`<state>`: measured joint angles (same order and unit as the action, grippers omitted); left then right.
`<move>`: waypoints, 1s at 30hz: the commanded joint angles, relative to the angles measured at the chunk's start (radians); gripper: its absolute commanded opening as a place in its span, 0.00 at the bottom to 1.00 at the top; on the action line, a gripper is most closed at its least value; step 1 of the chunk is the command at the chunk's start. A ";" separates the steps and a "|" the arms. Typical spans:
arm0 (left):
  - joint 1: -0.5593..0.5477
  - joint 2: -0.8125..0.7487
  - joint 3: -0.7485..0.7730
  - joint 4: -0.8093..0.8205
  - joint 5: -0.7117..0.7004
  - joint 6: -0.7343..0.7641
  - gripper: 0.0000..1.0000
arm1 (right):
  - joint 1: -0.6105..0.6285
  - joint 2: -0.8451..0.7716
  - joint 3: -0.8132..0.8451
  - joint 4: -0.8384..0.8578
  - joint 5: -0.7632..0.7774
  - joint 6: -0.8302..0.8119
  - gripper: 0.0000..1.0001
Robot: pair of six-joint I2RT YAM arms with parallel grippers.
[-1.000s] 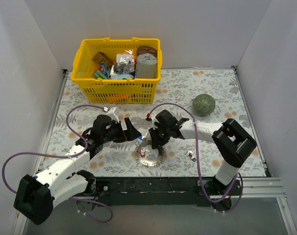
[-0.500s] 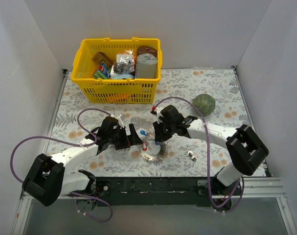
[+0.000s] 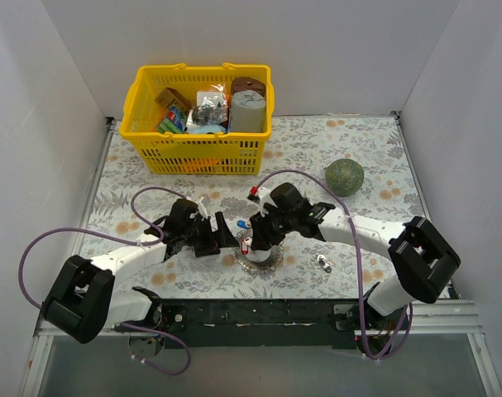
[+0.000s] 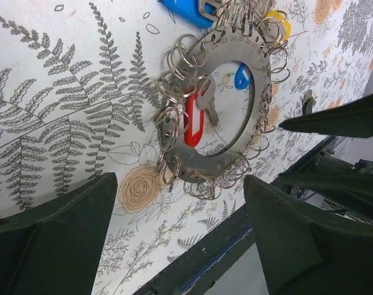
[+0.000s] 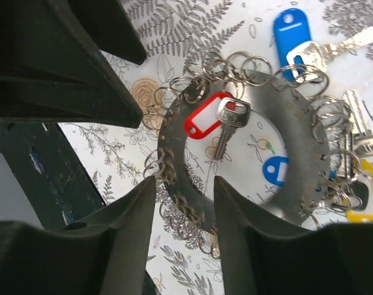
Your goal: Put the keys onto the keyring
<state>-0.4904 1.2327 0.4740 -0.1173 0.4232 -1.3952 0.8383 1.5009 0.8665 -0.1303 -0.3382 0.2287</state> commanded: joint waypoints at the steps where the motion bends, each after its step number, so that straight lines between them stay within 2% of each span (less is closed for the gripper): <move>1: 0.010 -0.059 -0.028 -0.018 0.023 -0.007 0.81 | 0.028 0.028 0.008 0.055 -0.035 -0.011 0.54; 7: 0.013 -0.038 -0.037 0.010 0.028 -0.028 0.74 | 0.042 0.080 0.034 0.063 -0.025 0.009 0.54; 11: 0.013 0.034 -0.020 0.059 0.057 -0.039 0.69 | 0.042 0.133 0.055 0.063 -0.012 0.050 0.52; 21: 0.013 0.209 0.052 0.097 0.065 -0.033 0.49 | 0.041 0.145 -0.007 0.148 -0.022 0.121 0.51; 23: 0.013 0.232 0.060 0.099 0.060 -0.025 0.38 | 0.041 0.144 -0.017 0.155 -0.028 0.124 0.51; 26: 0.013 0.249 0.071 0.090 0.052 -0.012 0.35 | 0.039 0.137 -0.014 0.155 -0.028 0.123 0.51; 28: 0.013 0.246 0.075 0.085 0.048 -0.005 0.30 | 0.036 0.131 -0.011 0.153 -0.025 0.121 0.50; 30: 0.013 0.232 0.080 0.084 0.045 0.005 0.31 | 0.033 0.122 -0.011 0.153 -0.027 0.116 0.51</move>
<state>-0.4797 1.4773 0.5343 -0.0086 0.5056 -1.4284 0.8772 1.6508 0.8585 -0.0185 -0.3508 0.3416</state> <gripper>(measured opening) 0.301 0.508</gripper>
